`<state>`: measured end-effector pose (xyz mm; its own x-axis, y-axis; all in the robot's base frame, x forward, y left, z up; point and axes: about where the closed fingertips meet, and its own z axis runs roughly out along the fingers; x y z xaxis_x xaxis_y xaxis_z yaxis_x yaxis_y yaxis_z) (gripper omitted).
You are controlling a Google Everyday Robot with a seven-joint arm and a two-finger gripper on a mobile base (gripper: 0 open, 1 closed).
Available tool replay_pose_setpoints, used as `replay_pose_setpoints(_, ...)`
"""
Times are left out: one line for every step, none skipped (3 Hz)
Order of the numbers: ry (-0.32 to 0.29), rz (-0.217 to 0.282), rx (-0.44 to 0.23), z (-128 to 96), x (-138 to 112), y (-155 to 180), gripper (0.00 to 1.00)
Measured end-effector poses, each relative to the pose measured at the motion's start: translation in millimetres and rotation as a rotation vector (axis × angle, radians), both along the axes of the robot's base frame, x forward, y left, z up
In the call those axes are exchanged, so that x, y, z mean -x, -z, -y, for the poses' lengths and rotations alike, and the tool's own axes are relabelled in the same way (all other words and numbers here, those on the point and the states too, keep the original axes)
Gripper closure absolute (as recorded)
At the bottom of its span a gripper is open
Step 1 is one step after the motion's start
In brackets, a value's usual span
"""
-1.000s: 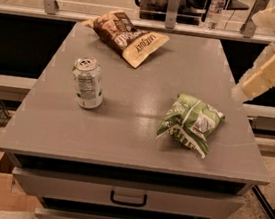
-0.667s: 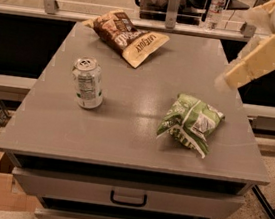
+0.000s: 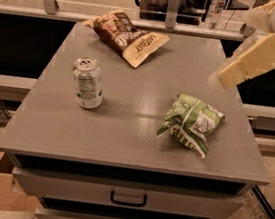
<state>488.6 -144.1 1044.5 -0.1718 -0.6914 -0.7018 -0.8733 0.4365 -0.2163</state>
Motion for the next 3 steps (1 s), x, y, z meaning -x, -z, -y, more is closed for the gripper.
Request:
replay_pose_setpoints(0.064, 0.005, 0.007, 7.0, -5.6, 17.5, 0.0)
replay_pose_setpoints(0.116, 0.046, -0.045, 20.9, -15.3, 31.1, 0.0)
replay_pose_setpoints(0.14, 0.06, -0.04, 45.8, -48.8, 102.7, 0.0)
